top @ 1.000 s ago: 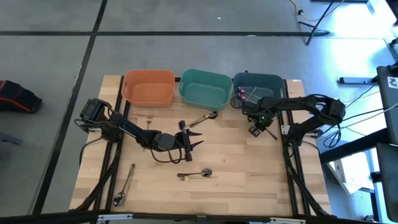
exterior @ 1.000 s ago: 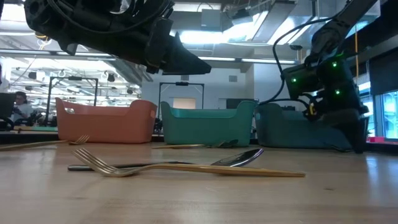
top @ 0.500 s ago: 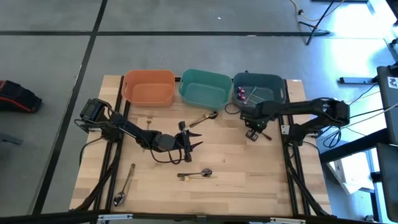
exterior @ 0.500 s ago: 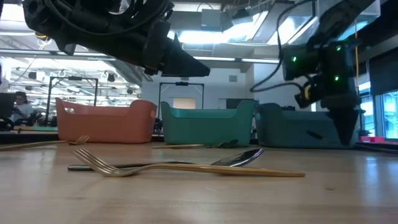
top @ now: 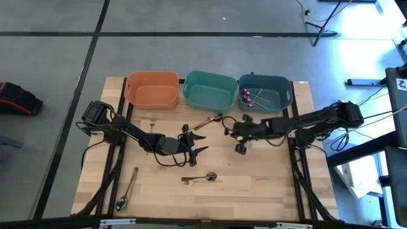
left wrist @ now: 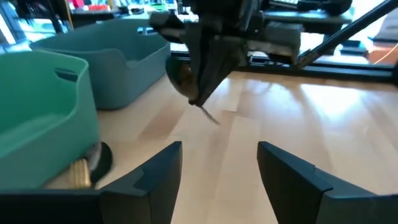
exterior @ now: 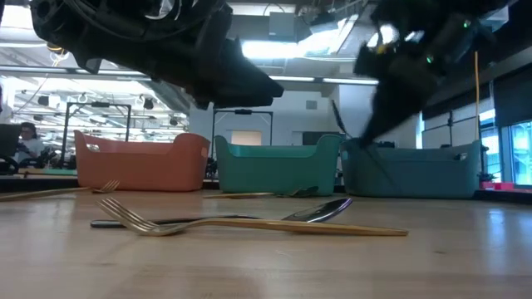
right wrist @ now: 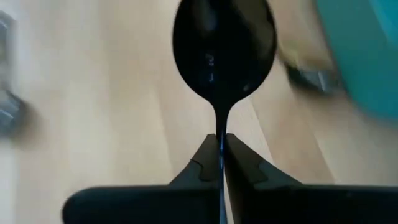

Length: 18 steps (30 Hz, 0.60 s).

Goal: Sort silverware by color (type)
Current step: Put the black spoon into the green bin

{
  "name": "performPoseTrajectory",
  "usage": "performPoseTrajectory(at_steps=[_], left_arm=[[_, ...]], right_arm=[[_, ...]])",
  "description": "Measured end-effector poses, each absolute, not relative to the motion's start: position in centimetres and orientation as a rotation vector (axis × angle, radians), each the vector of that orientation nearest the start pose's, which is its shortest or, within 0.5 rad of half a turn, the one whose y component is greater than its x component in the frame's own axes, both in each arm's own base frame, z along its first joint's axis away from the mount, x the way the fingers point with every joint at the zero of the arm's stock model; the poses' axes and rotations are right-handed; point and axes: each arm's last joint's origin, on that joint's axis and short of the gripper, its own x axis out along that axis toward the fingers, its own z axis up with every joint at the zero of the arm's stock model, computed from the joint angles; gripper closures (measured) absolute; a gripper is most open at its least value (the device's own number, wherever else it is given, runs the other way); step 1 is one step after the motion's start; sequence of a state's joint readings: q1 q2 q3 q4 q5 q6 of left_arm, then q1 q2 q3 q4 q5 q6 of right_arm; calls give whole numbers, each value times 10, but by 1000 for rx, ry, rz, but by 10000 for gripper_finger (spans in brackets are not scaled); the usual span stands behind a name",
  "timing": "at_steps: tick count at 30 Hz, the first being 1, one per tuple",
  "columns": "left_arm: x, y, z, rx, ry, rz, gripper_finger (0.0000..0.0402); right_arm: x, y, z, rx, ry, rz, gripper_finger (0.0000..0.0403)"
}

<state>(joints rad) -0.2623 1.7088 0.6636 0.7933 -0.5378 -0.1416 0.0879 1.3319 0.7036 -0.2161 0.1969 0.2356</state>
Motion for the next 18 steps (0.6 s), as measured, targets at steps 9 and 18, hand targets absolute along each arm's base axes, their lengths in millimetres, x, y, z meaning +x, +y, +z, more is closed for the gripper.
performPoseTrajectory(at_steps=[9,18], left_arm=[[315,-69,159,-124,179,314,196],[316,-65,168,-138,77,430,195]], right_arm=[[281,33,205,56,522,-119,402],[298,35,188,57,482,-123,403]])
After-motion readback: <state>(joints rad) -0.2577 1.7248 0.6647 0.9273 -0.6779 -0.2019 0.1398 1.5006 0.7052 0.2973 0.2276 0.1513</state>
